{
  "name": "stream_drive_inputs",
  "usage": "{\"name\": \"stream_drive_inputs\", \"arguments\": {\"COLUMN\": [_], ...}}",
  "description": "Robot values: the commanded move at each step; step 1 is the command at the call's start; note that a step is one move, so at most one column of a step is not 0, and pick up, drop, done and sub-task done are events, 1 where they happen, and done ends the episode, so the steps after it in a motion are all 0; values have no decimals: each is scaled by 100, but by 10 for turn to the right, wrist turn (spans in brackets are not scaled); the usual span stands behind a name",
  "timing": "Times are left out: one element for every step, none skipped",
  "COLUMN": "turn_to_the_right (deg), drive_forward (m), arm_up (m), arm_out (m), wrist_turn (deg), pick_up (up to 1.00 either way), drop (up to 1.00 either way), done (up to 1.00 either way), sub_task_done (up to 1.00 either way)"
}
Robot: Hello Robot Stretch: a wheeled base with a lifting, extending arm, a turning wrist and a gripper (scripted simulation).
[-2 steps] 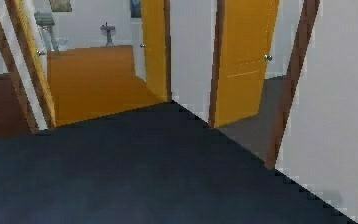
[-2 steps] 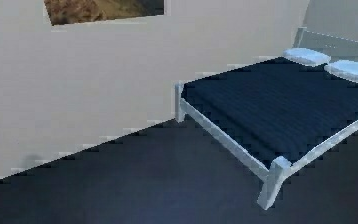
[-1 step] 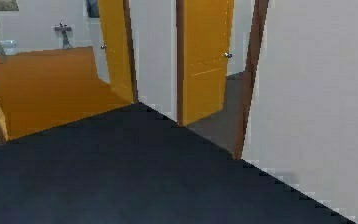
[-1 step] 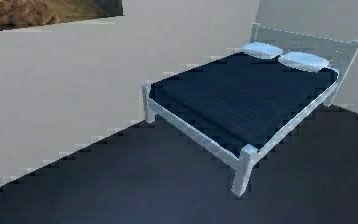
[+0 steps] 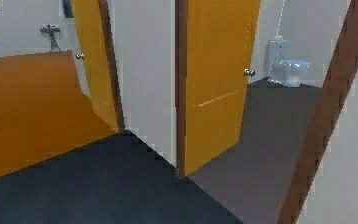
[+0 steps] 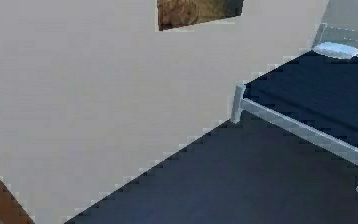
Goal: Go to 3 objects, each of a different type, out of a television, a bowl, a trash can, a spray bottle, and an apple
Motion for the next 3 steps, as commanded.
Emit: {"name": "stream_drive_inputs", "arguments": {"turn_to_the_right": [0, 390, 0], "drive_forward": [85, 0, 5], "arm_up": [0, 0, 0], "arm_out": [0, 0, 0], "wrist_turn": [0, 0, 0], "pick_up": [0, 0, 0], "drop": [0, 0, 0], "done": [0, 0, 0], "sub_task_done": [0, 0, 0]}}
